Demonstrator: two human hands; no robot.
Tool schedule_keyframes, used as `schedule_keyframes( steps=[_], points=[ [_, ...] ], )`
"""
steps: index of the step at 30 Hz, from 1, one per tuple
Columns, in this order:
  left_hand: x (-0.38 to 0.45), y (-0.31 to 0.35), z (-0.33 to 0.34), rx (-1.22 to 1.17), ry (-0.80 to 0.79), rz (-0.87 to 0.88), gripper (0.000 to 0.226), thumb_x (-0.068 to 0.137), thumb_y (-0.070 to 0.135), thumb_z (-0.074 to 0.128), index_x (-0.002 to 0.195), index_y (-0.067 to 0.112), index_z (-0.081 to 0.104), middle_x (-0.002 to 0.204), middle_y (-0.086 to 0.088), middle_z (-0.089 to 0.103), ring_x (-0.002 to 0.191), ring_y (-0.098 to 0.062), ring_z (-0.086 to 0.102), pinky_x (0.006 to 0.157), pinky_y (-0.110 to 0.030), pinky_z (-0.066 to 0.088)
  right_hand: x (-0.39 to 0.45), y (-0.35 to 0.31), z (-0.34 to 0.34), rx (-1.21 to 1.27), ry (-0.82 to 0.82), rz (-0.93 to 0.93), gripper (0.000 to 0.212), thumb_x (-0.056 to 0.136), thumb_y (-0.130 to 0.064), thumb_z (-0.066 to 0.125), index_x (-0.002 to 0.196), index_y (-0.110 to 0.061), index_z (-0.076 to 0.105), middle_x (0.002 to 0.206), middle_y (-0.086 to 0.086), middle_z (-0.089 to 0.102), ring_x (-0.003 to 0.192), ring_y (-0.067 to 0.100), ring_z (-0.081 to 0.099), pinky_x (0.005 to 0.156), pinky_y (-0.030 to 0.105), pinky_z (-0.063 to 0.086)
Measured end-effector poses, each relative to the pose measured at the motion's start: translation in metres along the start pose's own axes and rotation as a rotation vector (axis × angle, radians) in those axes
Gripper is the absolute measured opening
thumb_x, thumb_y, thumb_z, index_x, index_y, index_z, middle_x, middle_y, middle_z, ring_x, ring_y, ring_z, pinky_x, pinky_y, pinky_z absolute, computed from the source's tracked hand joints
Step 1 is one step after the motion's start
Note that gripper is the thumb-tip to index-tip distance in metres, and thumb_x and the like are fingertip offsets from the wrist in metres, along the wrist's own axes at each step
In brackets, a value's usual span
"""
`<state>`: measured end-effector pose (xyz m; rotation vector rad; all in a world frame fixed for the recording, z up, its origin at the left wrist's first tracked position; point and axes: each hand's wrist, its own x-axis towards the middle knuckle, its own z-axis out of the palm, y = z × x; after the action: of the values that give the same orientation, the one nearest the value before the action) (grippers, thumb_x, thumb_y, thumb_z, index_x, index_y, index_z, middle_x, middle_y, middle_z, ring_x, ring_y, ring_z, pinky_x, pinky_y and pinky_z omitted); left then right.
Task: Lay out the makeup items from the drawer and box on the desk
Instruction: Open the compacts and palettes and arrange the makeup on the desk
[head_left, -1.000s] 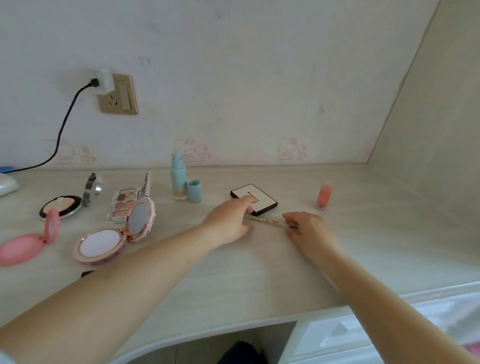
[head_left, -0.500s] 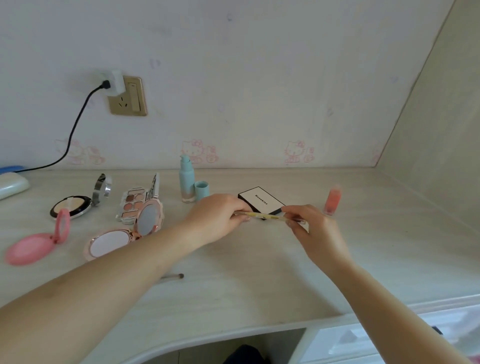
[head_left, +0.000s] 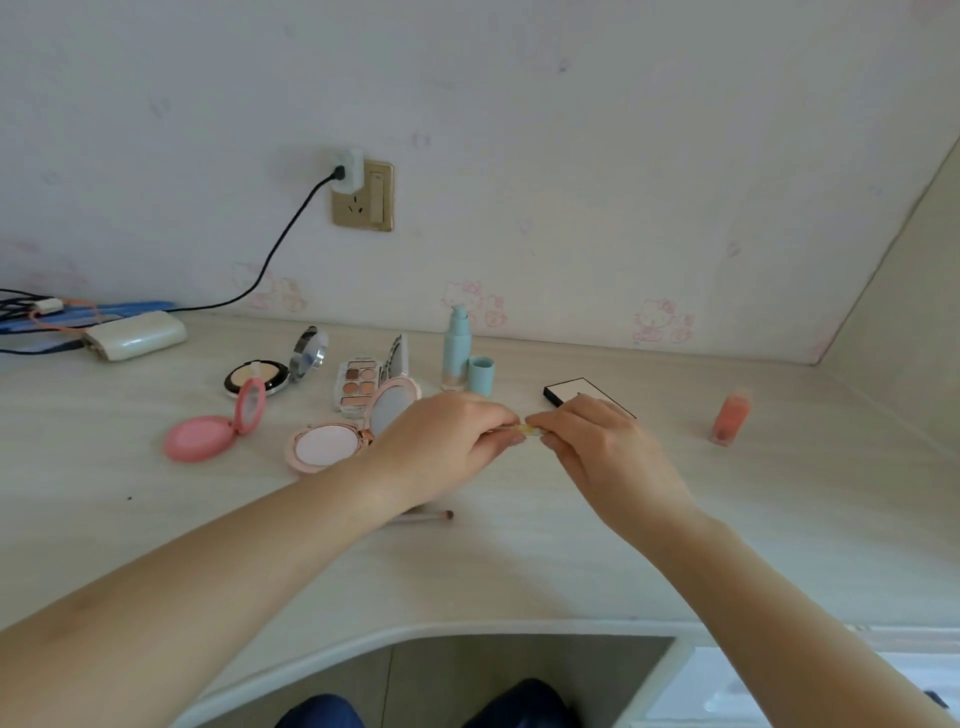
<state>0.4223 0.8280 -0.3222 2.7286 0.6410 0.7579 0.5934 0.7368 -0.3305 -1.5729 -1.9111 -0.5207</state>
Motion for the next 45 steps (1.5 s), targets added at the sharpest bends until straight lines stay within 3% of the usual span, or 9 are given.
schedule_keyframes(
  steps=[6,13,18,28,33,35,37,40,45],
  points=[
    [-0.026,-0.004,-0.014,0.007,0.042,-0.069,0.037,0.095,0.040,0.048,0.060,0.031,0.042,0.048,0.008,0.036,0.051,-0.005,0.041,0.050,-0.027,0.030,0.008,-0.021,0.006,-0.008,-0.003,-0.069,0.031,0.088,-0.023,0.043,0.099,-0.016,0.071,0.078,0.000,0.063,0.064,0.024,0.059,0.055,0.033,0.050],
    [-0.049,-0.010,-0.025,0.069,0.083,-0.125,0.028,0.094,0.044,0.047,0.069,0.034,0.042,0.049,0.006,0.043,0.047,-0.009,0.039,0.046,-0.027,0.027,0.014,-0.037,0.011,-0.036,-0.047,-0.145,0.027,0.088,-0.019,0.046,0.102,-0.018,0.070,0.079,0.000,0.063,0.064,0.026,0.058,0.058,0.037,0.050],
    [-0.064,-0.013,-0.032,0.139,0.013,-0.217,0.036,0.094,0.050,0.041,0.085,0.021,0.062,0.075,0.002,0.068,0.069,-0.018,0.058,0.064,-0.037,0.048,0.013,-0.047,0.013,-0.068,-0.070,-0.210,0.019,0.086,-0.013,0.058,0.100,-0.018,0.070,0.080,0.000,0.063,0.065,0.024,0.059,0.058,0.034,0.048],
    [-0.094,-0.036,-0.060,0.049,0.005,-0.371,0.029,0.095,0.038,0.045,0.082,0.014,0.054,0.068,0.005,0.055,0.070,-0.016,0.056,0.077,-0.037,0.025,0.010,-0.044,0.003,-0.026,-0.020,-0.081,0.019,0.087,-0.014,0.055,0.097,-0.013,0.071,0.080,0.000,0.064,0.069,0.023,0.061,0.060,0.029,0.049],
    [-0.104,-0.043,-0.059,-0.128,-0.023,-0.335,0.016,0.096,0.027,0.047,0.090,0.021,0.061,0.082,0.003,0.062,0.079,-0.015,0.057,0.077,-0.034,0.047,0.008,-0.075,0.005,0.357,-0.141,0.272,0.012,0.093,-0.022,0.055,0.102,-0.024,0.063,0.092,-0.017,0.068,0.075,-0.006,0.060,0.062,0.009,0.040],
    [-0.109,-0.043,-0.062,-0.250,0.035,-0.350,0.014,0.094,0.026,0.055,0.095,0.024,0.068,0.086,0.009,0.067,0.083,-0.006,0.061,0.085,-0.015,0.041,0.012,-0.093,0.008,0.715,-0.170,0.444,0.011,0.092,-0.014,0.056,0.095,-0.024,0.061,0.092,-0.016,0.073,0.086,-0.010,0.063,0.072,0.006,0.044],
    [-0.113,-0.040,-0.065,-0.354,0.093,-0.370,0.017,0.091,0.025,0.059,0.101,0.032,0.071,0.098,0.018,0.071,0.097,0.004,0.062,0.087,0.000,0.033,0.017,-0.109,0.013,1.018,-0.170,0.556,0.017,0.091,-0.005,0.056,0.091,-0.020,0.062,0.093,-0.006,0.075,0.093,0.004,0.068,0.083,0.016,0.051],
    [-0.116,-0.038,-0.067,-0.433,0.107,-0.353,0.019,0.089,0.027,0.063,0.104,0.036,0.070,0.104,0.020,0.071,0.104,0.004,0.063,0.096,-0.019,0.045,0.020,-0.128,0.022,1.322,-0.184,0.726,0.011,0.091,-0.003,0.055,0.097,-0.009,0.062,0.102,0.013,0.071,0.095,0.017,0.070,0.089,0.034,0.054],
    [-0.124,-0.034,-0.069,-0.403,0.127,-0.303,0.032,0.088,0.012,0.064,0.092,0.043,0.069,0.084,0.024,0.070,0.082,0.005,0.065,0.076,-0.011,0.048,0.020,-0.141,0.034,1.569,-0.198,0.849,0.010,0.086,-0.003,0.060,0.087,-0.012,0.065,0.084,0.002,0.072,0.082,0.013,0.068,0.088,0.034,0.054]
  ],
)
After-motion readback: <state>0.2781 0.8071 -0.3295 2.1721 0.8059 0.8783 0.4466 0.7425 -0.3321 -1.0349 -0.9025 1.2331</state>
